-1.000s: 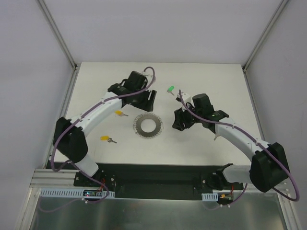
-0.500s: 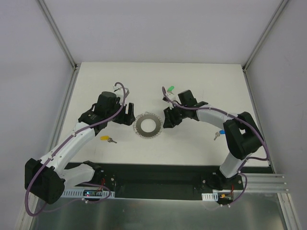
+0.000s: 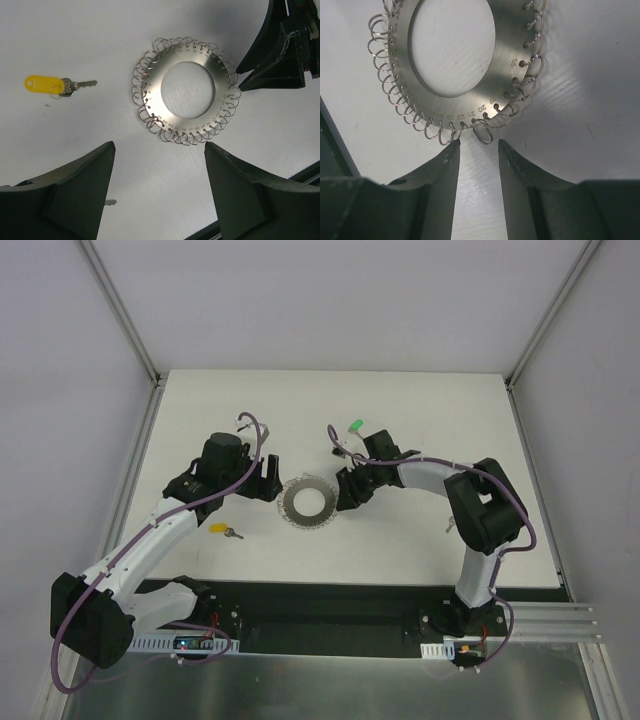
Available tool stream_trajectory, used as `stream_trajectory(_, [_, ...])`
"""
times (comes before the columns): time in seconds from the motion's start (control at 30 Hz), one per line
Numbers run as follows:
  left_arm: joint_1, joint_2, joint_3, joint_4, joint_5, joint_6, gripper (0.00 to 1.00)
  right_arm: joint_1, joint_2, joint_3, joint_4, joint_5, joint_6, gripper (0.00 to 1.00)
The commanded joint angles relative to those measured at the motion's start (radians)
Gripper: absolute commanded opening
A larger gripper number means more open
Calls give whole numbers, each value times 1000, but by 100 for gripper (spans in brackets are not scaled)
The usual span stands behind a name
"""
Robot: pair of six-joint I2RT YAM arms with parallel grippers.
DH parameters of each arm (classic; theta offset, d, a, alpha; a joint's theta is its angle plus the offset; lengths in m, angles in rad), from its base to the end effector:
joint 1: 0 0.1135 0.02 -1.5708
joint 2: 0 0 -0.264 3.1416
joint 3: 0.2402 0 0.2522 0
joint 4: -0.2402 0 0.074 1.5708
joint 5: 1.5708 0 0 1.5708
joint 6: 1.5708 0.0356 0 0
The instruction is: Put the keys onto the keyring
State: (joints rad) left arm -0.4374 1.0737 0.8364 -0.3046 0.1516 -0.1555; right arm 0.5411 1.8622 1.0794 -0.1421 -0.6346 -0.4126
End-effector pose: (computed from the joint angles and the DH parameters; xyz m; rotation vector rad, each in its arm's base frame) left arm 0.2150 -0.1065 0.2900 0.3928 2.1121 -0.5103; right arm 0.3094 0.2105 0.1542 -1.3433 2.0224 0.8428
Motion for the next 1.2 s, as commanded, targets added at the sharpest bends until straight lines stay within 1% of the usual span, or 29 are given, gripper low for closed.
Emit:
stream_trajectory(0.0, [6, 5, 16, 30, 9, 13, 72, 5, 21, 47, 26, -39, -40, 40])
stream_trajectory(0.17, [5, 6, 18, 30, 20, 11, 72, 5, 48, 51, 29, -48, -49, 39])
stream_trajectory(0.2, [6, 6, 17, 30, 20, 14, 72, 2, 51, 53, 29, -54, -51, 38])
stream_trajectory(0.23, [6, 6, 17, 30, 22, 13, 72, 0, 52, 53, 29, -57, -52, 35])
stream_trajectory(0.27, [5, 5, 18, 30, 22, 16, 72, 0, 57, 53, 29, -65, -54, 34])
stream_trajectory(0.43, [5, 8, 18, 30, 31, 17, 73, -6, 54, 53, 12, -88, -66, 22])
stream_trajectory(0.47, [5, 9, 18, 29, 32, 17, 72, -4, 55, 51, 9, -94, -72, 21])
stream_trajectory(0.5, [6, 9, 18, 30, 35, 16, 72, -4, 54, 51, 1, -97, -75, 14])
stream_trajectory(0.6, [5, 9, 20, 28, 42, 14, 73, -4, 40, 47, -11, -108, -86, 3])
stream_trajectory(0.63, [6, 9, 20, 28, 46, 14, 73, -4, 32, 45, -14, -111, -86, 1])
stream_trajectory(0.8, [5, 5, 35, 30, 74, 17, 73, 0, -52, 16, -17, -102, -83, 1])
stream_trajectory(1.03, [5, 17, 113, 30, 186, 39, 73, 31, -297, -1, -7, -7, -86, 1])
stream_trajectory(1.13, [6, 9, 165, 32, 245, 62, 73, 33, -372, 14, 3, 16, -84, 1])
stream_trajectory(1.17, [5, 5, 194, 33, 261, 77, 73, 33, -420, 19, 7, 24, -84, 1])
